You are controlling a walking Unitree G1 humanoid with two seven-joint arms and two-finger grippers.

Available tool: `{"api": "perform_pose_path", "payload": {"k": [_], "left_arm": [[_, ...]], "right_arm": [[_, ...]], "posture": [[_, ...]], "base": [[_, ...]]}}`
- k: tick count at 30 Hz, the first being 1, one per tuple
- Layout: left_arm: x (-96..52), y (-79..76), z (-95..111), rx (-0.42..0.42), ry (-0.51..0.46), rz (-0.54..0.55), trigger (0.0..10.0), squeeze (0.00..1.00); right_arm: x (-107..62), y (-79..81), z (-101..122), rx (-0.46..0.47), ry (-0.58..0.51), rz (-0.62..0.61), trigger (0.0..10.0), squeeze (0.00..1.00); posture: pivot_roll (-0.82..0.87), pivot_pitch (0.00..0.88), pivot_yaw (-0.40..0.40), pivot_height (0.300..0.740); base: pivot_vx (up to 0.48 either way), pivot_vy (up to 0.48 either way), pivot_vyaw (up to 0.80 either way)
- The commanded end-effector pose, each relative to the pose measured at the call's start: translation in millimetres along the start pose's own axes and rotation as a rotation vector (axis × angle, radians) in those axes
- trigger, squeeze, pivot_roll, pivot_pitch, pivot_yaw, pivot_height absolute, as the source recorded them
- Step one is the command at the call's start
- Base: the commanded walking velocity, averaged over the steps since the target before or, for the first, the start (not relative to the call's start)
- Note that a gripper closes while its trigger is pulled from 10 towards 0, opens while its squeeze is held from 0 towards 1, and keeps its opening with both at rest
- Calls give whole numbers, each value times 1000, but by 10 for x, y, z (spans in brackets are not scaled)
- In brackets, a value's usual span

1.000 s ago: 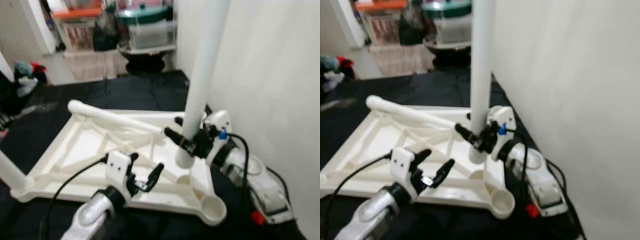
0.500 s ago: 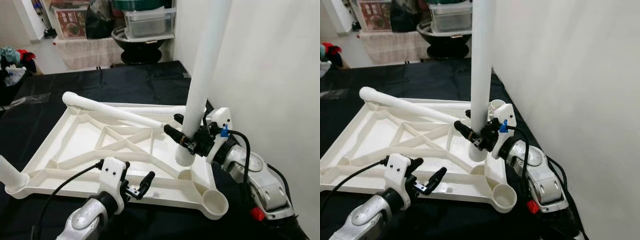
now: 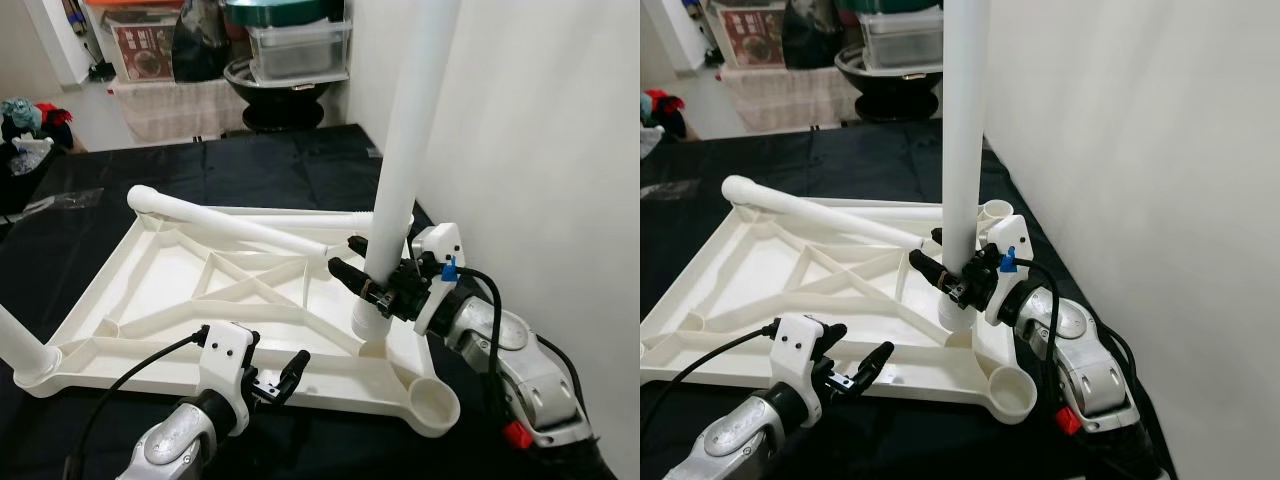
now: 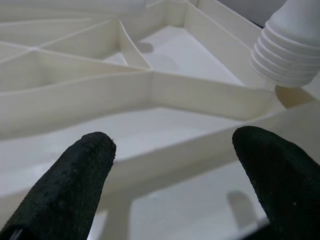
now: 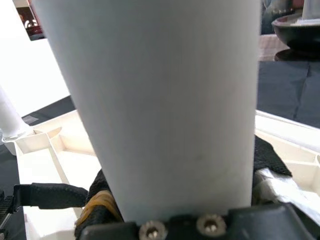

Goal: Building children table

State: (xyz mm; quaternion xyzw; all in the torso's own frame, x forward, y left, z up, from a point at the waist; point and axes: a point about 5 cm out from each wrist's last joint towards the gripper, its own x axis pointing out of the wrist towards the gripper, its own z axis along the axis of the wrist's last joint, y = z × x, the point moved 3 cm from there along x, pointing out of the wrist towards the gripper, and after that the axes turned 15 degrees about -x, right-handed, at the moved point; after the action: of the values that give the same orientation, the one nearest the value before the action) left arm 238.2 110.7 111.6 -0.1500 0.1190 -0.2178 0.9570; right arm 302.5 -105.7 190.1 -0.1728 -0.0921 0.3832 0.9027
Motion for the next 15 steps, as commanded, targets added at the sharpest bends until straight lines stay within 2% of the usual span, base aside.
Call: {"api": "perform_pose_path", "payload": {"k": [1,9,15], "left_arm": [[-19,24,4,10,5,15,10000,0],[-9,18,26,17,2,17,10000,0],[-3,15,64,10,-20,18,10000,0]], "right_arm": [[12,22,38,2,-14,16,10000,0],[16,25,35,3,-12,16,10000,0],[19,30,34,2,-10,16,10000,0]], "posture": [[-70,31,-20,740],[-69,31,-21,740],[-69,31,-21,740]], "base": [[-259,0,0],[-299,0,0],[0,0,0]]}}
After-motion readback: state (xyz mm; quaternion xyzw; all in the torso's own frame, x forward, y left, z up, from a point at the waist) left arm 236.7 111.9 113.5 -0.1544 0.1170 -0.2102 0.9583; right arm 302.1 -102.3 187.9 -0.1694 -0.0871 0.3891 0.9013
